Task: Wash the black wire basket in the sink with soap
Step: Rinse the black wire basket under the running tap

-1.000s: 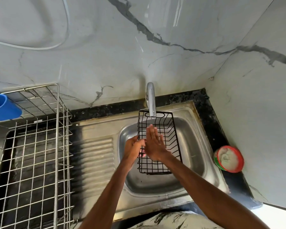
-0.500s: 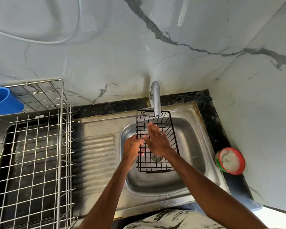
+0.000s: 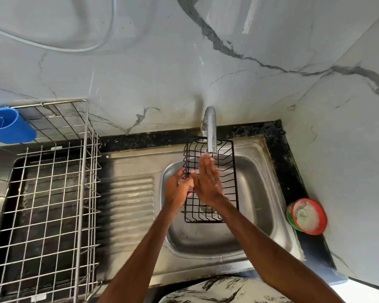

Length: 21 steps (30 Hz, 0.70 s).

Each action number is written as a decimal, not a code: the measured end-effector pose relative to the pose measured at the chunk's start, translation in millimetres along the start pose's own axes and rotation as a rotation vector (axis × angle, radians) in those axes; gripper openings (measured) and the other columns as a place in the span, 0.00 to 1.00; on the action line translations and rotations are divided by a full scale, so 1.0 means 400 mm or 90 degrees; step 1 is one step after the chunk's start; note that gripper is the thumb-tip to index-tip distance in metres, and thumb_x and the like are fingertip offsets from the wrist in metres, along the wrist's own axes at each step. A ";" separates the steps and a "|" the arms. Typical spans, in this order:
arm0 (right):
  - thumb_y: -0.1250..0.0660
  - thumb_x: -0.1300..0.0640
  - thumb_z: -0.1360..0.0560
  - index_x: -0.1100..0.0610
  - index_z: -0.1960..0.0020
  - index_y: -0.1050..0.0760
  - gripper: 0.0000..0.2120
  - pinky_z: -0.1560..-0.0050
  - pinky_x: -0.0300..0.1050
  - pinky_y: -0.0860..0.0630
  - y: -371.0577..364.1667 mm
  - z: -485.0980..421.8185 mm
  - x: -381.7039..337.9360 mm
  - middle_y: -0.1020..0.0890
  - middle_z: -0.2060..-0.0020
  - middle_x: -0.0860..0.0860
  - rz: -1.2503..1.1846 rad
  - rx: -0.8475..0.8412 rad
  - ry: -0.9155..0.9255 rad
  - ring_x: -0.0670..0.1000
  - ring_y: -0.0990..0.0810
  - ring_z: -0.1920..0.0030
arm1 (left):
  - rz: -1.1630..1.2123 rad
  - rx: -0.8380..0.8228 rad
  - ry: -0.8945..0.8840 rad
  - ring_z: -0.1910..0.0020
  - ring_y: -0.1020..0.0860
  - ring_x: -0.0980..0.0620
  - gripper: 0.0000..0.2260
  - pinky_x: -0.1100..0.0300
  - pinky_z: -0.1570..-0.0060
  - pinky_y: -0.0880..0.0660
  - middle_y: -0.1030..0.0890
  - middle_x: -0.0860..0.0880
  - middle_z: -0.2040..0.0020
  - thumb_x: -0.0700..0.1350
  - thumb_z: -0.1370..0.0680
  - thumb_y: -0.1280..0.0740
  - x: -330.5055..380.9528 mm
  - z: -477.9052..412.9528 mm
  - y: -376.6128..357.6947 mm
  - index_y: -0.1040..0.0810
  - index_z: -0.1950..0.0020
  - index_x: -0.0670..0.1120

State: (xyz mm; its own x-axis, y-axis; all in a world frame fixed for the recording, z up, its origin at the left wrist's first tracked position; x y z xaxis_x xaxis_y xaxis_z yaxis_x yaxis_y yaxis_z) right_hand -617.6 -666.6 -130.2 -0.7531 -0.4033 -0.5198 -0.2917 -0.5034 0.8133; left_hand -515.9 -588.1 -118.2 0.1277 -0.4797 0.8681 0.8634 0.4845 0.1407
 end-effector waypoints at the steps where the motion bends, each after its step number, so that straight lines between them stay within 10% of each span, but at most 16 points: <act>1: 0.60 0.41 0.17 0.55 0.19 0.66 0.33 0.19 0.56 0.58 -0.011 0.008 -0.018 0.64 0.19 0.52 0.016 -0.019 0.068 0.52 0.67 0.20 | 0.002 0.005 0.001 0.60 0.15 0.56 0.19 0.62 0.66 0.20 0.14 0.39 0.47 0.40 0.17 0.33 0.000 -0.002 0.001 0.26 0.27 0.38; 6: 0.61 0.40 0.17 0.55 0.18 0.64 0.33 0.19 0.58 0.57 0.019 0.007 0.050 0.62 0.19 0.53 -0.037 0.066 -0.067 0.53 0.65 0.19 | 0.024 -0.012 -0.003 0.60 0.17 0.48 0.21 0.43 0.55 0.17 0.14 0.39 0.49 0.41 0.18 0.34 -0.002 -0.016 -0.004 0.27 0.24 0.43; 10: 0.51 0.50 0.18 0.53 0.18 0.64 0.33 0.19 0.60 0.54 -0.002 0.028 -0.023 0.61 0.19 0.51 0.035 0.016 0.138 0.51 0.65 0.19 | 0.009 -0.014 -0.038 0.52 0.15 0.51 0.23 0.51 0.52 0.16 0.13 0.47 0.52 0.44 0.25 0.32 0.024 -0.007 -0.022 0.22 0.29 0.46; 14: 0.59 0.44 0.17 0.56 0.18 0.60 0.32 0.20 0.59 0.58 0.038 0.013 0.027 0.60 0.18 0.53 0.017 0.081 -0.036 0.53 0.64 0.19 | 0.073 -0.021 -0.025 0.47 0.16 0.49 0.25 0.57 0.51 0.18 0.16 0.42 0.39 0.37 0.22 0.32 0.039 -0.018 -0.038 0.28 0.23 0.43; 18: 0.54 0.49 0.20 0.56 0.18 0.63 0.35 0.20 0.59 0.57 0.029 0.032 -0.030 0.62 0.19 0.53 0.049 0.036 0.111 0.54 0.65 0.20 | 0.071 -0.018 -0.035 0.47 0.17 0.48 0.27 0.63 0.56 0.19 0.16 0.43 0.39 0.36 0.26 0.32 0.053 -0.030 -0.047 0.26 0.25 0.42; 21: 0.57 0.44 0.16 0.55 0.18 0.63 0.31 0.20 0.59 0.56 0.054 0.024 0.050 0.62 0.19 0.53 0.044 0.095 -0.015 0.54 0.64 0.19 | 0.103 -0.008 -0.030 0.44 0.16 0.44 0.27 0.54 0.55 0.19 0.17 0.44 0.36 0.33 0.24 0.35 0.053 -0.043 -0.034 0.29 0.24 0.39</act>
State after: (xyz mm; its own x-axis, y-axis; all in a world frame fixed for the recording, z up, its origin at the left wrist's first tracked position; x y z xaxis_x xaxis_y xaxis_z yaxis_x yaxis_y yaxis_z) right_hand -644.9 -678.3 -120.5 -0.7881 -0.4137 -0.4559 -0.3210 -0.3558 0.8777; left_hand -516.6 -617.5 -110.1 0.2421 -0.3609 0.9006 0.8398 0.5428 -0.0082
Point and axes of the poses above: each hand's wrist, its own z-axis away from the middle knuckle, its own y-axis out of the back of the hand, x = y × z, the point moved 7 cm from there along -z, towards the middle knuckle
